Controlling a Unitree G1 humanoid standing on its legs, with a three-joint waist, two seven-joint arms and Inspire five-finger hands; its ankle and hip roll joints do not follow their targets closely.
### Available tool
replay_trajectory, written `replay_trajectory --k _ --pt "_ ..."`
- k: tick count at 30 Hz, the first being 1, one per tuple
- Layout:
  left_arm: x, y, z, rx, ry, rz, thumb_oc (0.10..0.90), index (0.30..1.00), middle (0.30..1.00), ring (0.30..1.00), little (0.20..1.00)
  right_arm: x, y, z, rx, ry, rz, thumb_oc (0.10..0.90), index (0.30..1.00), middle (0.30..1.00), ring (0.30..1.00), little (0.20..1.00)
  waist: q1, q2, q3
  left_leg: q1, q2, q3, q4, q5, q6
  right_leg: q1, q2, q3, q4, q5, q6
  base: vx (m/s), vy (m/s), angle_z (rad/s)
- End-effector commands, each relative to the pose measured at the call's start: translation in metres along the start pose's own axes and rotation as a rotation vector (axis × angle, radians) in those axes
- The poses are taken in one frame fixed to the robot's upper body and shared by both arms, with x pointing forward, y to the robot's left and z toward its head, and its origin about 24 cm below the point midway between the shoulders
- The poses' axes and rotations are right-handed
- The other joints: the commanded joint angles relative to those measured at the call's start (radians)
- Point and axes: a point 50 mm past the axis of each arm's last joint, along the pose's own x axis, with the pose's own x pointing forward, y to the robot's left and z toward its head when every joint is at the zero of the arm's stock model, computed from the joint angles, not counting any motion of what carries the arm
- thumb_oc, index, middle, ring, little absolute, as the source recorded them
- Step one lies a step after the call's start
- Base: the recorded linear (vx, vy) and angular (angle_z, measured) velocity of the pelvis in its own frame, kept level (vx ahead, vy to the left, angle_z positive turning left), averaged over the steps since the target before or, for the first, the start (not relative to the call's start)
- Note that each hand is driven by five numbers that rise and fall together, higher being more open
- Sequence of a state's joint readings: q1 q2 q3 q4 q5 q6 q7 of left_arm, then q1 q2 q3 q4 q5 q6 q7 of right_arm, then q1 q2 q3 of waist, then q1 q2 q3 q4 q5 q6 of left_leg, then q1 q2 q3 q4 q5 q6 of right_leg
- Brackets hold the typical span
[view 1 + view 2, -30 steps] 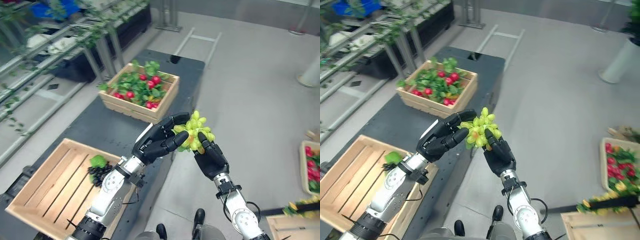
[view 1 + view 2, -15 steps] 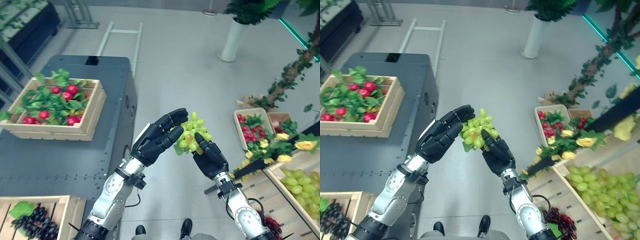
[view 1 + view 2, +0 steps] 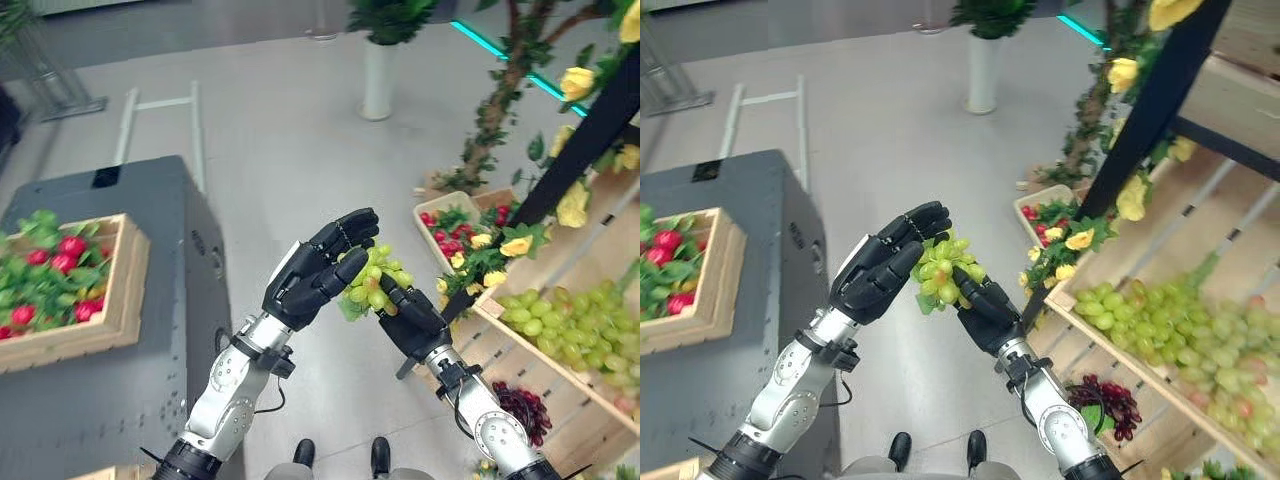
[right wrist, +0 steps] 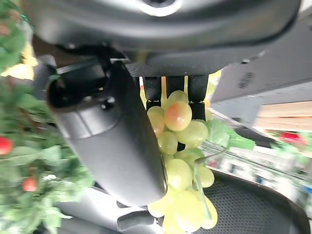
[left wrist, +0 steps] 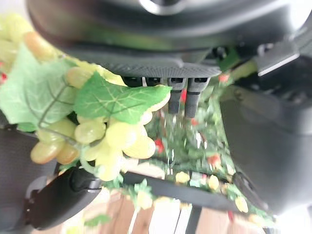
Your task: Pick up the fruits from the basket on one side to the basket on the other side
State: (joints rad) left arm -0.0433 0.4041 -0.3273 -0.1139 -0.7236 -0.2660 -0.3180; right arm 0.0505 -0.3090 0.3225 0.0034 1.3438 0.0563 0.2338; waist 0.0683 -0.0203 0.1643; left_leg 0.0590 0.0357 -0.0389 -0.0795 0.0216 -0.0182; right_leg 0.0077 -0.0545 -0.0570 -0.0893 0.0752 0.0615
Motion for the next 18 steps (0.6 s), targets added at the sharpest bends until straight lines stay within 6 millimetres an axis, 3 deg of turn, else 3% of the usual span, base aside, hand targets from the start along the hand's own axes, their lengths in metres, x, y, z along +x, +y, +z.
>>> replay_trajectory --k 1,10,15,18 --pt "0.018 -0.012 0.038 -0.025 -0.227 -0.069 0.800 0.900 0.900 0.900 0.900 0.022 0.065 0.006 0.046 -0.024 0.417 0.400 0.300 0.300 0.300 0.300 -0.011 -0.009 -0.108 0.004 -0.024 -0.022 0.010 -0.032 -0.028 0.050 -0.061 -0.035 0.002 -0.042 0.055 0.01 0.269 -0.25" --pt "0.014 -0.010 0.038 -0.043 -0.177 -0.176 0.800 0.900 0.900 0.900 0.900 0.016 0.061 -0.004 0.044 0.142 0.523 0.400 0.300 0.300 0.300 0.300 -0.007 -0.025 -0.085 0.047 -0.065 -0.004 0.000 -0.075 0.032 -0.006 -0.143 -0.036 0.061 0.007 0.132 -0.05 0.196 0.03" --pt "0.014 -0.014 0.038 -0.040 -0.141 -0.283 0.800 0.900 0.900 0.900 0.900 0.011 0.050 -0.001 0.018 0.149 0.475 0.400 0.300 0.300 0.300 0.300 -0.019 -0.025 -0.078 0.045 -0.087 0.007 0.011 -0.091 0.057 -0.048 -0.168 -0.017 0.103 0.020 0.149 -0.06 0.189 -0.17" --pt "0.016 -0.017 0.038 -0.067 -0.134 -0.316 0.800 0.900 0.900 0.900 0.900 0.008 0.044 -0.002 0.028 0.140 0.447 0.400 0.300 0.300 0.300 0.300 -0.035 -0.027 -0.067 0.051 -0.098 0.026 0.014 -0.106 0.069 -0.088 -0.188 0.003 0.124 0.084 0.156 -0.05 0.174 -0.23"
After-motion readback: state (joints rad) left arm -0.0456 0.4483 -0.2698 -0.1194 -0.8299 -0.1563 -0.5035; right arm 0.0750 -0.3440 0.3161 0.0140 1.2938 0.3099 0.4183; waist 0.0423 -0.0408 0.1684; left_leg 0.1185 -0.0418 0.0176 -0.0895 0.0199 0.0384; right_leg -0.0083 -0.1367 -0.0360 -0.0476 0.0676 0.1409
